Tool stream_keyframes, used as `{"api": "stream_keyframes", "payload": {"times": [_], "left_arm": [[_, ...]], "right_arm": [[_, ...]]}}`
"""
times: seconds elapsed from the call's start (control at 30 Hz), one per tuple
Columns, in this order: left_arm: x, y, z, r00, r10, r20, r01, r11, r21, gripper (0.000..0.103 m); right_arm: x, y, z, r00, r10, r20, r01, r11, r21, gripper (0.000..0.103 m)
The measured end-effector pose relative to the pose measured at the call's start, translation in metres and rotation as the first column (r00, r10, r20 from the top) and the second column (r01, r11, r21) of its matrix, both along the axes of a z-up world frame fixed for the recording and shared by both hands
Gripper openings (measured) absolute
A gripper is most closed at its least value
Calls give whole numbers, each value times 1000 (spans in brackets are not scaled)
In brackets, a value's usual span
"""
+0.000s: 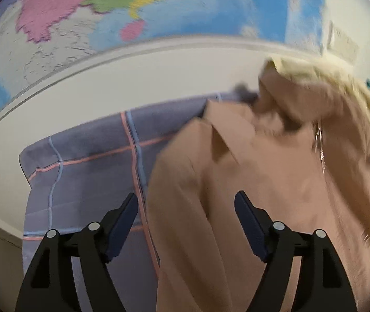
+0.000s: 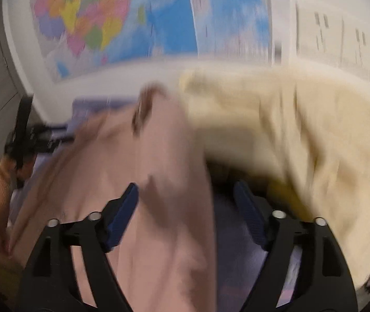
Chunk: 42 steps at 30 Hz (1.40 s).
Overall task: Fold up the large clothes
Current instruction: 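Lower the pink jacket onto the bed and spread it with both grippers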
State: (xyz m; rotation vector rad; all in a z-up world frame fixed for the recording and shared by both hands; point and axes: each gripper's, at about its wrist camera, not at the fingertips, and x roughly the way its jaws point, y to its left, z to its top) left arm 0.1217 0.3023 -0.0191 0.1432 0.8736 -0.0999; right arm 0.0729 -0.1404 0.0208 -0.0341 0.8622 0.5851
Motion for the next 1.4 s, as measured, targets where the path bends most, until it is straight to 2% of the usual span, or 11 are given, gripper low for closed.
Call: {"api": "stream_keyframes", "payload": {"times": [0.07,0.13,0.17,0.4,0.57,0.9,0.97,1.03,1.13,1.23,1.4], "left_arm": [[0,-6,-12,1000,-7,-25,7,999,31,74],[3,-4,-23,998,7,-55,-7,1000,14,70],[5,-3,-28,997,20,-68,-19,1000,14,66],[-9,21,-27,993,91,-78,-93,995,-30,52],[-51,31,-16,998,34,-50,-40,993,-115,65],[-142,-14,-13,983,-175,-56,167,977,-132,79],[-147,-21,-28,979,-172,-109,163,983,-86,67],[-146,-13,-38,980,-121,-157,112,992,-65,13],[-142,30,-23,990,5,-140,-26,988,-154,4],[-141,80,6,980,181,-79,-190,972,-139,5],[-128,102,1,925,374,-71,-368,926,88,61]], "right_arm": [[-13,-3,-31,996,1,-87,-3,1000,-18,73],[-16,-7,-50,985,24,-169,-23,1000,4,5],[-14,-10,-53,980,27,-195,-21,999,31,2],[1,-66,33,980,-191,64,190,982,18,2],[24,-66,-16,969,-241,-45,240,970,-36,2],[-26,-77,-33,958,-283,-50,286,956,67,58],[-35,-81,-34,960,-273,-60,278,957,84,59],[-43,-83,-38,959,-276,-69,281,957,79,60],[-56,-92,-41,958,-274,-83,281,955,91,60],[-65,-103,-38,958,-277,-79,285,953,107,59],[-76,-125,-42,950,-299,-93,309,943,121,66]]}}
